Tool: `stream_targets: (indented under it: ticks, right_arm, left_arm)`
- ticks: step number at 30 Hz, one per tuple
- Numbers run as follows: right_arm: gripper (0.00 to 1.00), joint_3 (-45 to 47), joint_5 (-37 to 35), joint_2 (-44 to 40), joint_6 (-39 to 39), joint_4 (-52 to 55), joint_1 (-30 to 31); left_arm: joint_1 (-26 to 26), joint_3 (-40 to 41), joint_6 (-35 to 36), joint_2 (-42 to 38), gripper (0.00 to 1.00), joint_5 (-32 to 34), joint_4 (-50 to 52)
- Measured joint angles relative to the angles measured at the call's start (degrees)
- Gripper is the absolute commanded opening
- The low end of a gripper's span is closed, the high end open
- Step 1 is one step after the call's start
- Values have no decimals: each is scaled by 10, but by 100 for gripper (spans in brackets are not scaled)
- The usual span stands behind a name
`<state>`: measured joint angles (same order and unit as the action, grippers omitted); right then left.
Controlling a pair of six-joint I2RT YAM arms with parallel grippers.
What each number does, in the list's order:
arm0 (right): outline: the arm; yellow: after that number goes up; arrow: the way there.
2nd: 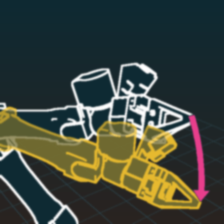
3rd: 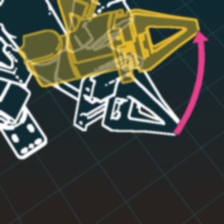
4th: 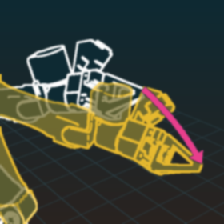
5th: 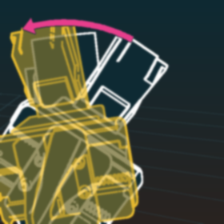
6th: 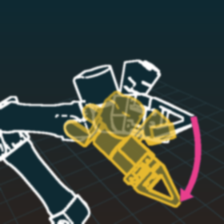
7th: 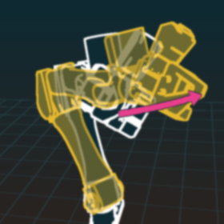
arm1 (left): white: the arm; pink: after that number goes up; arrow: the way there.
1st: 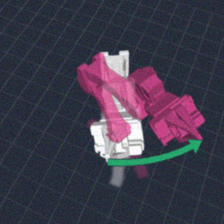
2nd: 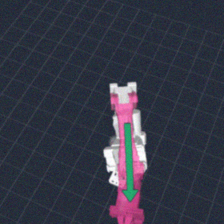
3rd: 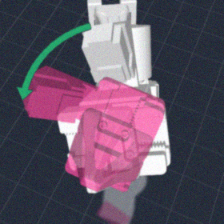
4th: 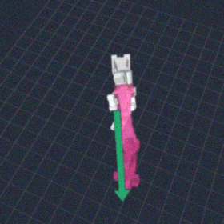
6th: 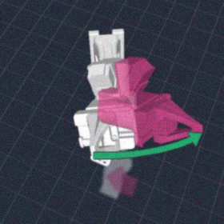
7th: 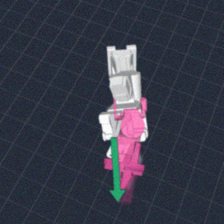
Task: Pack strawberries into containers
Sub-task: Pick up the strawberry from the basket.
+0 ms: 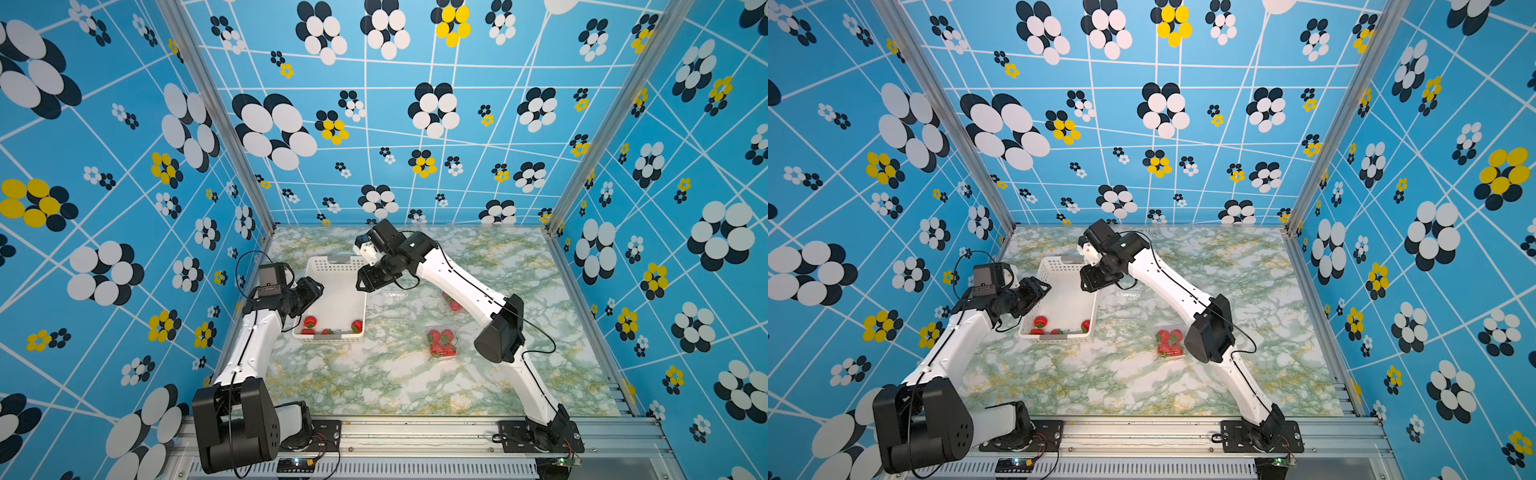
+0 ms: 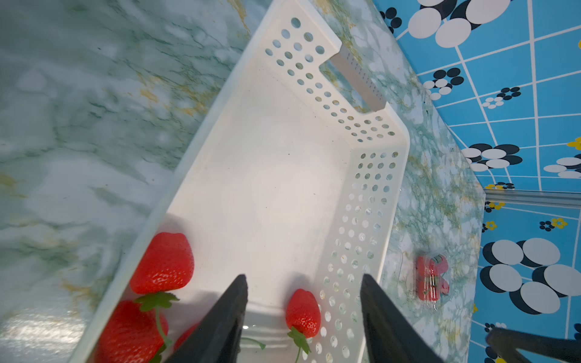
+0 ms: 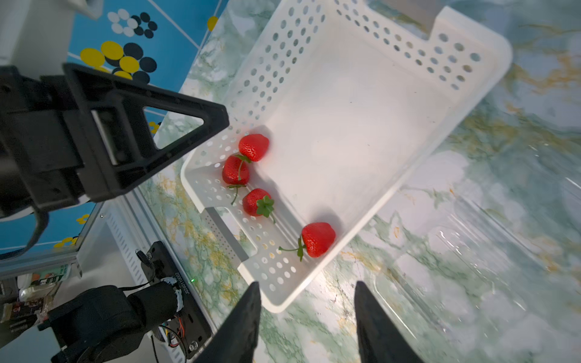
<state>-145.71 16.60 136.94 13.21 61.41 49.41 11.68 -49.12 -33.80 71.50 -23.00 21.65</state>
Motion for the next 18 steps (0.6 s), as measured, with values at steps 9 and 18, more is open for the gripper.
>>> stream_targets:
  ticks: [9, 18]
  right_arm:
    - [49, -30, 33, 103, -3, 14, 34]
    - [53, -49, -8, 116, -2, 10, 42]
  left_arm:
    - [72, 17, 5, -28, 59, 3, 21]
    - [-12, -26, 27, 16, 56, -6, 73]
